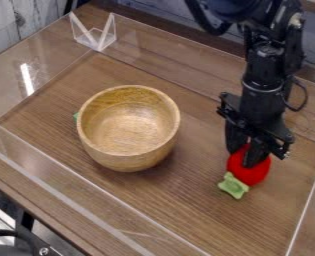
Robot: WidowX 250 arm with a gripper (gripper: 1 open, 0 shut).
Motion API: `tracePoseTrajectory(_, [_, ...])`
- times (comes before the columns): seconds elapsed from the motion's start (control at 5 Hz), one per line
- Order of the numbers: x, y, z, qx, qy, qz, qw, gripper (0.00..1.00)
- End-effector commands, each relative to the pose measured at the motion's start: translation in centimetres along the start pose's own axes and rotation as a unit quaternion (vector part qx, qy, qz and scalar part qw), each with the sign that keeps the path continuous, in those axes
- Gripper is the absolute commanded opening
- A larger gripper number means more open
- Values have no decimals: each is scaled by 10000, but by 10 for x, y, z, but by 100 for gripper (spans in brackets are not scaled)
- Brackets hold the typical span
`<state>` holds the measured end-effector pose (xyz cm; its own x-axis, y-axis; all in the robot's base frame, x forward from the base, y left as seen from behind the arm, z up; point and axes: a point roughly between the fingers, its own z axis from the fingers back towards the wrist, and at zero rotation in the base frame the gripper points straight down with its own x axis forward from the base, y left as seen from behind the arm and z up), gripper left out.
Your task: Move the red object to the left side of the table
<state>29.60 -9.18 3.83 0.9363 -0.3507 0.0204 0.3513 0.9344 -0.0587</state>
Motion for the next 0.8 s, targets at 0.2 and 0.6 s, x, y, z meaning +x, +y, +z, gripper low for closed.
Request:
tracePoseTrajectory(0.2, [18, -12, 26, 17, -382, 45, 9993, 100])
tracePoseTrajectory(0.6, [17, -14, 24, -57, -395, -98, 9992, 0])
